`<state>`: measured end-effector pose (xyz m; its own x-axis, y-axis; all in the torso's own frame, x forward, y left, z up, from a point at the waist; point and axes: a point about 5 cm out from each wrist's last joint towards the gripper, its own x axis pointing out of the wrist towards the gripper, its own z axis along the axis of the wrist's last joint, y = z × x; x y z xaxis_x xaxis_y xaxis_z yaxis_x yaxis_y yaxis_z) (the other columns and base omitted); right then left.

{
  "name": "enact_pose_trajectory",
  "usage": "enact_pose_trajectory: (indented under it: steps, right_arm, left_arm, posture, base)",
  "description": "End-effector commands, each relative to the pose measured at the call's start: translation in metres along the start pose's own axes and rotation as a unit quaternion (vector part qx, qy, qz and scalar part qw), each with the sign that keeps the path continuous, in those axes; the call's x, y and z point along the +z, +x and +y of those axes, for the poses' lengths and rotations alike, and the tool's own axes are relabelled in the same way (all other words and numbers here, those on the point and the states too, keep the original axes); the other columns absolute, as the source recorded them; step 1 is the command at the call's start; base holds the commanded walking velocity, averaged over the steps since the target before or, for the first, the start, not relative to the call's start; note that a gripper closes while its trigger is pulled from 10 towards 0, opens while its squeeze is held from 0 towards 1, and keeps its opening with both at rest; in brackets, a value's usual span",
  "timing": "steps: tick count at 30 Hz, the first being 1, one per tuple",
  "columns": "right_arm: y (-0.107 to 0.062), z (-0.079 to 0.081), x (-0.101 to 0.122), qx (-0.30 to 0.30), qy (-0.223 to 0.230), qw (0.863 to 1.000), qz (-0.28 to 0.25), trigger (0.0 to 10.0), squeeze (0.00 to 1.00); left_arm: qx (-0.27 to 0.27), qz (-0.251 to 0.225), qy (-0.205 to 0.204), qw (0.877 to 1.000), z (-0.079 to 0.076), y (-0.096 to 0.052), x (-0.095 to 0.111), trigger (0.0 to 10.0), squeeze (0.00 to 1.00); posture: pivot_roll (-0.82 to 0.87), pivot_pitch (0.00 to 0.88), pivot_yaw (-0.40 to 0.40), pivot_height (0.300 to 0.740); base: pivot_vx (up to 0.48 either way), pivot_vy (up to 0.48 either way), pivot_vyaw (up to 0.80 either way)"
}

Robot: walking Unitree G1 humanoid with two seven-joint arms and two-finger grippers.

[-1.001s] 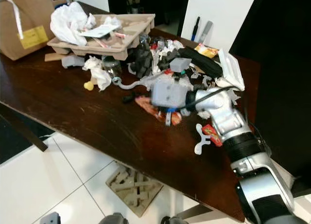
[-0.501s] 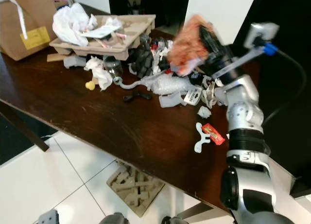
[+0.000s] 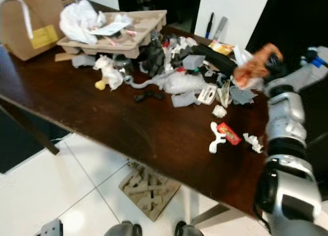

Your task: Picking trash to rubbish bin

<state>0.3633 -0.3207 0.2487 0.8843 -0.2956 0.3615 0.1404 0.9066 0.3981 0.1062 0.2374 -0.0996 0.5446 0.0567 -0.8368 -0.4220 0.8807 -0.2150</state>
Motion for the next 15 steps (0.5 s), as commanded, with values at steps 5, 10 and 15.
enact_pose_trajectory:
  steps: [5, 10, 15]
  right_arm:
    - [-0.018, -0.061, 0.007, -0.148, -0.125, 0.981, 0.026, 10.0, 0.0]
    - [-0.043, -0.091, -0.014, -0.172, -0.365, 0.906, 0.127, 10.0, 0.0]
    - [-0.082, -0.117, -0.049, -0.181, -0.451, 0.844, 0.224, 10.0, 0.0]
  left_arm:
    - [0.011, 0.027, 0.008, 1.0, 0.006, -0.004, -0.013, 10.0, 0.0]
    - [0.008, 0.03, 0.013, 0.999, 0.005, -0.004, -0.013, 10.0, 0.0]
    - [0.002, 0.031, 0.016, 0.999, 0.0, -0.002, -0.013, 10.0, 0.0]
  posture:
    - [0.22, 0.122, -0.072, 0.74]
    - [0.22, 0.115, -0.075, 0.74]
    - [0.21, 0.111, -0.08, 0.74]
  base:
    - [-0.299, 0.0, 0.0]
    - [-0.299, 0.0, 0.0]
    - [-0.298, 0.0, 0.0]
